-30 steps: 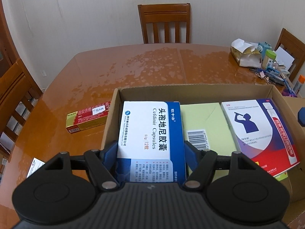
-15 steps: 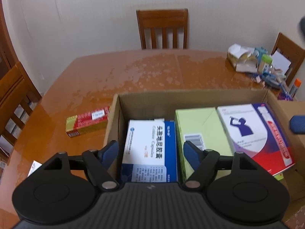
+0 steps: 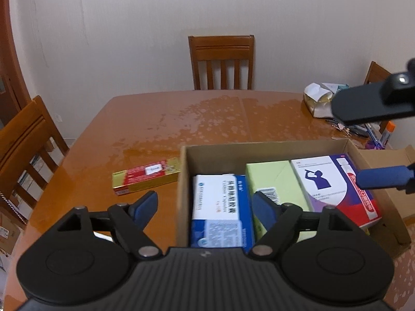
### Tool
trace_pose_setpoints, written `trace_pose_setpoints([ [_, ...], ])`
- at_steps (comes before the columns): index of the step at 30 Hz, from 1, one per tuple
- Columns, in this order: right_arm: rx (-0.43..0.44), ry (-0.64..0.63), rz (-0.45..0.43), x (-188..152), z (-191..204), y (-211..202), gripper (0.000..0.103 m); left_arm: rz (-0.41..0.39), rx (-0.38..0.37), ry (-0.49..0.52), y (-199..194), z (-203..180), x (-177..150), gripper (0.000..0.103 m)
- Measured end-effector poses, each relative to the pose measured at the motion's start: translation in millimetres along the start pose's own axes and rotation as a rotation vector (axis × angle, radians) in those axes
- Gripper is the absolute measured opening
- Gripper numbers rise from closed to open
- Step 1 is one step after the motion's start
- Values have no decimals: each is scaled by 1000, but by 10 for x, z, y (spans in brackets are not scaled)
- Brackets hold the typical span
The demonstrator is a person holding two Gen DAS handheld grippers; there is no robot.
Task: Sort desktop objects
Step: 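Withdraw the left gripper up out of the cardboard box, then move the right gripper down over the white medicine box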
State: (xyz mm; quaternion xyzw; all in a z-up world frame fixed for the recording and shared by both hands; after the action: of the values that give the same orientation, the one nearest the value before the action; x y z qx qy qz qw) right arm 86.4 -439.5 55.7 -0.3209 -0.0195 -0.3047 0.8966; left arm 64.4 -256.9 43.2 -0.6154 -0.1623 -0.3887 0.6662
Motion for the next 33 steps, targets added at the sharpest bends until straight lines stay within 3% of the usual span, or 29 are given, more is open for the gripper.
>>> trace_pose_setpoints([
  [18,-34,-107,67,-576,859,669,103,1,43,-56,-411,1111,-469,82],
  [33,-123,-137,68,-950,1273,1303,103,89,13,-69,-308,1848,-968,82],
])
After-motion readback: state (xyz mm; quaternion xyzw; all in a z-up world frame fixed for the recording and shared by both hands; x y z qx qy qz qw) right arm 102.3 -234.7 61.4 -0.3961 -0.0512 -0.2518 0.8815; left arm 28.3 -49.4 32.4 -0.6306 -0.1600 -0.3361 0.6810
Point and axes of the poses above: each gripper's, at about its wrist camera, not at the fingertips, and y roughly the way its jaws point, z to its left, x to its top, the point moved 5 cm from there along y, roughly the way its jaws point, and after that the axes turned 11 degrees about y, right-handed, at the moved point
